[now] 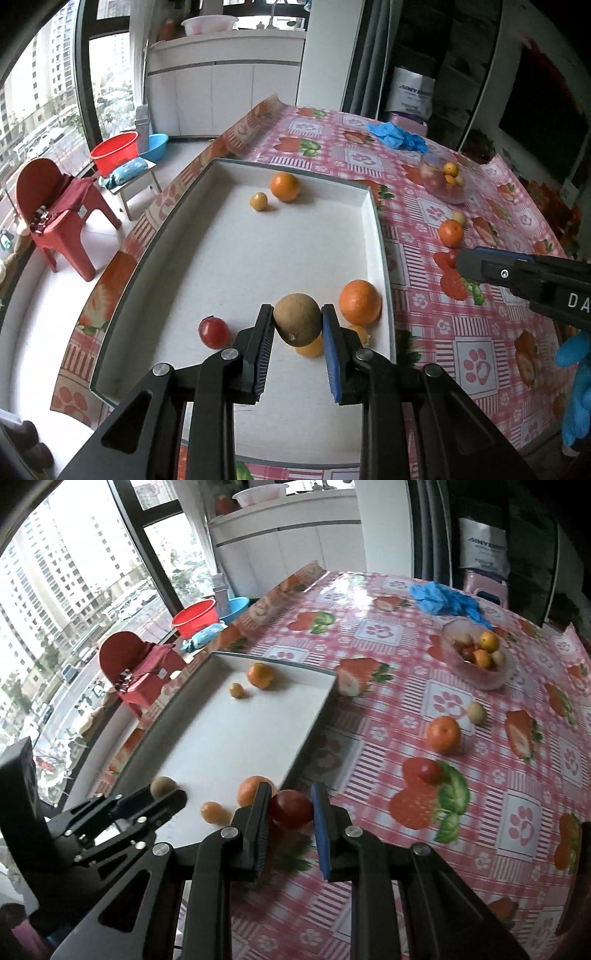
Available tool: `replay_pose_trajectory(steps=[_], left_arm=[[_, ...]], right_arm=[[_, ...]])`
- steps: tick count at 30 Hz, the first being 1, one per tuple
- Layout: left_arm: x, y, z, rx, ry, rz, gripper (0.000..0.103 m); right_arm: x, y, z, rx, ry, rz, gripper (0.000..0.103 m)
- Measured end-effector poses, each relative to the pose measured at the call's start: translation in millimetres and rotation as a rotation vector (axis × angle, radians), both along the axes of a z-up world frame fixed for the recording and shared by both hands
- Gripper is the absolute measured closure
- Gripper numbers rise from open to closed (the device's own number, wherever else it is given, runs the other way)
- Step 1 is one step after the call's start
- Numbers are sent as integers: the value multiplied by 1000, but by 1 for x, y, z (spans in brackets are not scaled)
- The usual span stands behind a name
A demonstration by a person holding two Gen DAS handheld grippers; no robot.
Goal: Organize fruits
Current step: 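Carry the kiwi and red cherry tomato with both tools over the white tray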
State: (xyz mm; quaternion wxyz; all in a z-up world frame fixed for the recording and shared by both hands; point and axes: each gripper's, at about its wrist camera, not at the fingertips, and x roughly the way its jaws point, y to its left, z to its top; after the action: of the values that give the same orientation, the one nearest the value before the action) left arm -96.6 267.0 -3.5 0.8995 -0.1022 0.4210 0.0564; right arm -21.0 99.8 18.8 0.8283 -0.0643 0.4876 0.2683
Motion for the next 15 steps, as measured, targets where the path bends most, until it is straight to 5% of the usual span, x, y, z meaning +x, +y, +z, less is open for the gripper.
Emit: replay_pose_trajectory(steps=[15], left_arm=[[-2, 29, -4, -36, -17, 46, 76]], right_arm=[[5, 30, -1, 75, 82, 29, 79]])
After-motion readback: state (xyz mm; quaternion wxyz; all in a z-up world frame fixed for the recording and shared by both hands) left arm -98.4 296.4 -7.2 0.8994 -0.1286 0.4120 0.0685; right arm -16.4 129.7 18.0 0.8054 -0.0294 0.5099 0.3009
